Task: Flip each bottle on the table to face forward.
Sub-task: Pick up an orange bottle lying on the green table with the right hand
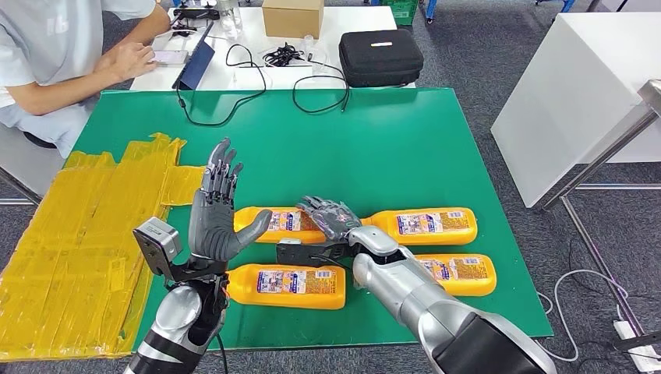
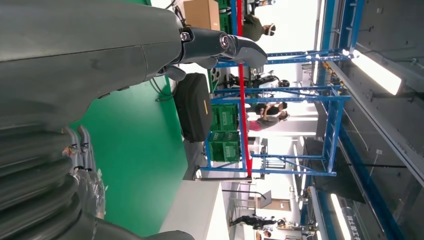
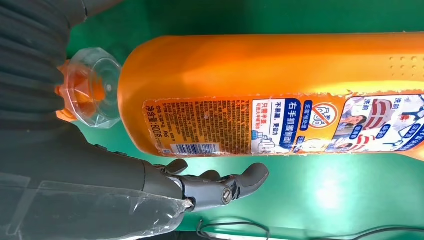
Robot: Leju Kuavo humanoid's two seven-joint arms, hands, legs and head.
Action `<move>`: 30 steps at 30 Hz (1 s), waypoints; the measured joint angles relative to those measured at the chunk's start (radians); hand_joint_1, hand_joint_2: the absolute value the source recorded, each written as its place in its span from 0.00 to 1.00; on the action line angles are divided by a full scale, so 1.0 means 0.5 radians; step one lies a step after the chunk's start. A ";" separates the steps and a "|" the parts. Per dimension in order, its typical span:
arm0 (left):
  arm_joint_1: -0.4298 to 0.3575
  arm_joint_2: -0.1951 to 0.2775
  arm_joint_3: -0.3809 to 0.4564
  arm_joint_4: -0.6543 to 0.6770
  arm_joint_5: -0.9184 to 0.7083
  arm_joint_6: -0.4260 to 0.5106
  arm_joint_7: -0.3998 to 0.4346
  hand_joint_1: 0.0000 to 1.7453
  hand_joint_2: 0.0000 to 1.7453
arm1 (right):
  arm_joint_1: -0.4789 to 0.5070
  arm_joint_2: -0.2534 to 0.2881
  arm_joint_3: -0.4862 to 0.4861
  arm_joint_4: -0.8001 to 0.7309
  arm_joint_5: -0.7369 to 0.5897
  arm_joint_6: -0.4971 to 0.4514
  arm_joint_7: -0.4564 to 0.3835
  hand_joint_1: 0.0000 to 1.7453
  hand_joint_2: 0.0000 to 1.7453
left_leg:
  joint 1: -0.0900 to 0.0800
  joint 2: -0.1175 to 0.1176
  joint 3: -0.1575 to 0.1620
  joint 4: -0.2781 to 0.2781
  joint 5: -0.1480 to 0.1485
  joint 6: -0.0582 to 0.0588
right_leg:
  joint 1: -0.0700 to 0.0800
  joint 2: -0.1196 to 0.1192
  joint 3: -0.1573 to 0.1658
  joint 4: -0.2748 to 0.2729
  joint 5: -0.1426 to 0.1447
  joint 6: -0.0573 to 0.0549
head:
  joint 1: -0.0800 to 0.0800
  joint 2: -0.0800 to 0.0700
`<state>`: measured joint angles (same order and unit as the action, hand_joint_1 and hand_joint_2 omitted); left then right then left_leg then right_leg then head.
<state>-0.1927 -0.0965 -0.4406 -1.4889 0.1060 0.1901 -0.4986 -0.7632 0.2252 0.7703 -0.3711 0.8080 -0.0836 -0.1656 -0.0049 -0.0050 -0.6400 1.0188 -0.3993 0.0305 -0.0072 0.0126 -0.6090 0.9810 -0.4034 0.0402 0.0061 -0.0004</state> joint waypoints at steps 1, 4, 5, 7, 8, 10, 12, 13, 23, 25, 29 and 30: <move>0.000 0.000 0.000 0.000 0.000 0.000 0.000 0.00 1.00 | 0.000 0.001 0.000 0.002 0.000 0.000 0.003 0.00 1.00 | 0.000 0.000 0.000 0.000 0.000 0.000 | 0.000 0.000 0.000 0.000 0.000 0.000 | 0.000 0.000; 0.000 0.000 0.000 0.001 -0.001 0.001 0.000 0.00 1.00 | -0.002 0.007 0.001 0.008 -0.002 0.007 0.033 0.00 1.00 | 0.000 0.000 0.000 0.000 0.000 0.000 | 0.000 0.000 0.000 0.000 0.000 0.000 | 0.000 0.000; -0.001 0.000 0.000 0.001 -0.002 0.001 0.001 0.00 1.00 | -0.002 0.010 0.001 0.011 -0.005 0.014 0.043 0.00 1.00 | 0.000 0.000 0.000 0.000 0.000 0.000 | 0.000 0.000 0.000 0.000 0.000 0.000 | 0.000 0.000; -0.001 0.000 -0.001 0.002 -0.004 0.000 0.001 0.00 1.00 | -0.002 0.017 0.001 0.017 -0.017 0.045 0.059 0.01 1.00 | 0.000 0.000 0.000 0.000 0.000 0.000 | 0.000 0.000 0.000 0.000 0.000 0.000 | 0.000 0.000; -0.002 0.000 -0.001 0.002 -0.006 0.000 0.002 0.00 1.00 | -0.003 0.021 0.001 0.020 -0.023 0.065 0.067 0.04 1.00 | 0.000 0.000 0.000 0.000 0.000 0.000 | 0.000 0.000 0.000 0.000 0.000 0.000 | 0.000 0.000; -0.002 -0.001 -0.005 0.002 -0.013 -0.002 0.002 0.00 1.00 | -0.005 0.029 0.001 0.028 -0.028 0.111 0.089 0.25 1.00 | 0.000 0.000 0.000 0.000 0.000 0.000 | 0.000 0.000 0.000 0.000 0.000 0.000 | 0.000 0.000; -0.001 -0.001 -0.015 -0.002 -0.020 -0.003 0.001 0.00 1.00 | -0.011 0.035 0.001 0.036 -0.024 0.152 0.113 0.50 1.00 | 0.000 0.000 0.000 0.000 0.000 0.000 | 0.000 0.000 0.000 0.000 0.000 0.000 | 0.000 0.000; -0.001 -0.002 -0.021 -0.006 -0.021 -0.004 0.001 0.00 1.00 | -0.014 0.038 0.001 0.039 -0.020 0.170 0.123 0.54 1.00 | 0.000 0.000 0.000 0.000 0.000 0.000 | 0.000 0.000 0.000 0.000 0.000 0.000 | 0.000 0.000; 0.034 -0.005 -0.040 -0.126 -0.020 -0.009 -0.029 0.00 1.00 | -0.055 0.045 0.011 0.066 0.042 0.322 0.204 0.51 1.00 | 0.000 0.000 0.001 0.000 0.000 0.000 | 0.000 0.000 0.001 0.000 0.000 0.000 | 0.000 0.000; 0.046 -0.005 -0.040 -0.163 -0.017 -0.017 -0.033 0.00 1.00 | -0.061 0.047 0.015 0.067 0.051 0.335 0.215 0.51 1.00 | 0.000 0.000 0.001 0.000 0.000 0.000 | 0.000 0.000 0.001 0.000 0.000 0.000 | 0.000 0.000; 0.065 -0.005 -0.040 -0.207 -0.015 -0.028 -0.038 0.00 1.00 | -0.069 0.051 0.030 0.071 0.076 0.340 0.240 0.68 1.00 | 0.000 0.000 0.001 0.000 0.000 0.000 | 0.000 0.000 0.001 0.000 0.000 0.000 | 0.000 0.000; 0.067 -0.005 -0.040 -0.213 -0.015 -0.028 -0.040 0.00 1.00 | -0.070 0.052 0.034 0.072 0.082 0.340 0.246 0.73 1.00 | 0.000 0.000 0.001 0.000 0.000 0.000 | 0.000 0.000 0.001 0.000 0.000 0.000 | 0.000 0.000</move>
<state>-0.1594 -0.0988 -0.4604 -1.5956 0.0984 0.1760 -0.5184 -0.7984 0.2511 0.7872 -0.3348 0.8489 0.0864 -0.0426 -0.0048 -0.0050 -0.6392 1.0188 -0.3993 0.0305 -0.0072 0.0126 -0.6084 0.9809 -0.4034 0.0402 0.0061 -0.0004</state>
